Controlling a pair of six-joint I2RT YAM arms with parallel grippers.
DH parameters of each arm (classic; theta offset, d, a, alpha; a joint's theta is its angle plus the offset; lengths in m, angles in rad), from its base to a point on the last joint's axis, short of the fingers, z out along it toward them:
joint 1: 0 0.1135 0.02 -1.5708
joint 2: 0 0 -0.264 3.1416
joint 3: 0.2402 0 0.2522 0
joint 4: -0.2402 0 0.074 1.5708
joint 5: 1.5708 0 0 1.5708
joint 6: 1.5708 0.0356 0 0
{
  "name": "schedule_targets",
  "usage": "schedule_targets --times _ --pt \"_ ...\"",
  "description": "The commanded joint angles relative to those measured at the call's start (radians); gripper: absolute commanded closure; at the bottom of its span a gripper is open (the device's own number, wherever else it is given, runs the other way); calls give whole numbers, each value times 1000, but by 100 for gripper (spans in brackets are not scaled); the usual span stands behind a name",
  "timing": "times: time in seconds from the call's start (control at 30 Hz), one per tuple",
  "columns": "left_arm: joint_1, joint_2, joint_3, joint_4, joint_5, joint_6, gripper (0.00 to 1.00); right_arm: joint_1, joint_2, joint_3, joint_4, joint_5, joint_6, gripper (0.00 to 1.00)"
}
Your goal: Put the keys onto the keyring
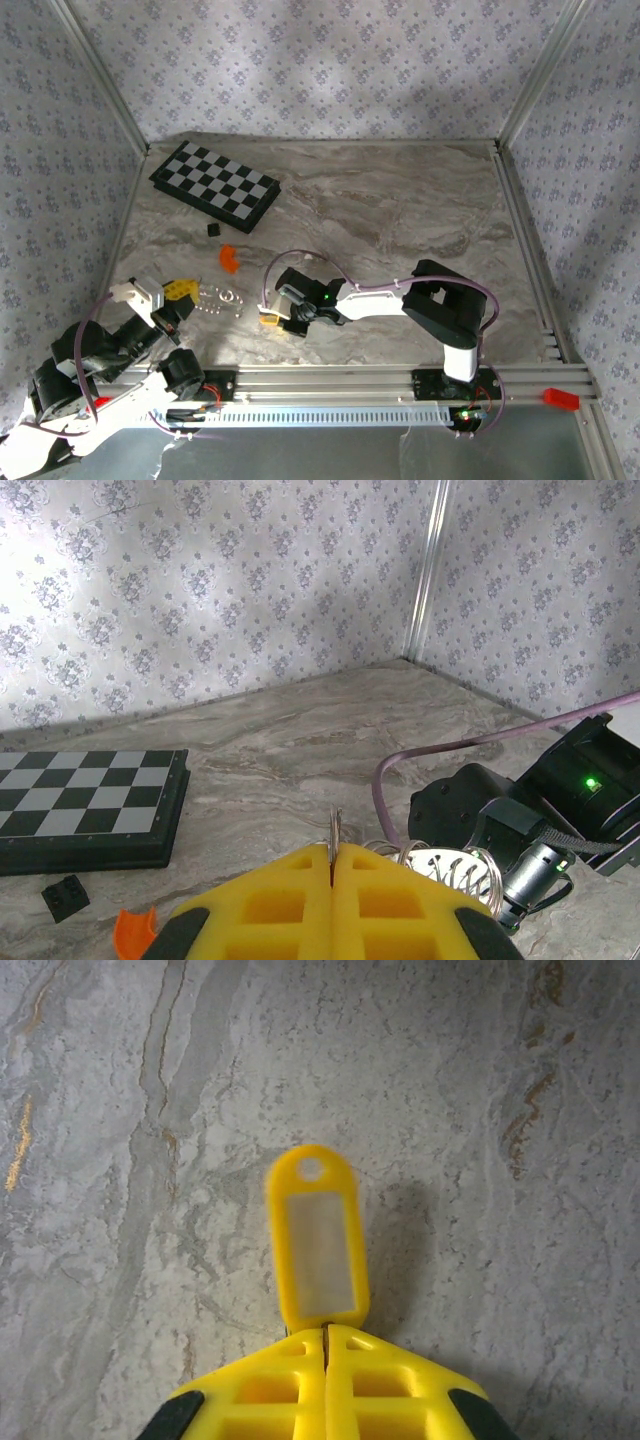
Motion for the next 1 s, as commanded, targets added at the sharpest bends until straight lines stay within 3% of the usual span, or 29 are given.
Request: schedule_targets --times 0.0,0.2,0.5,0.73,0.97 --pt "2 -14 -1 36 -21 -11 100 -7 4 9 -27 8 7 99" --pt "2 -7 -11 55 -9 -18 100 -9 -64 -29 -61 42 47 100" --pt "2 31 -90 185 39 -37 100 5 -217 -40 -426 240 252 100" --pt "2 60 -133 255 66 -26 100 57 -217 16 -705 362 445 100" --pt "2 152 -114 255 97 16 100 67 -187 54 -835 346 535 100"
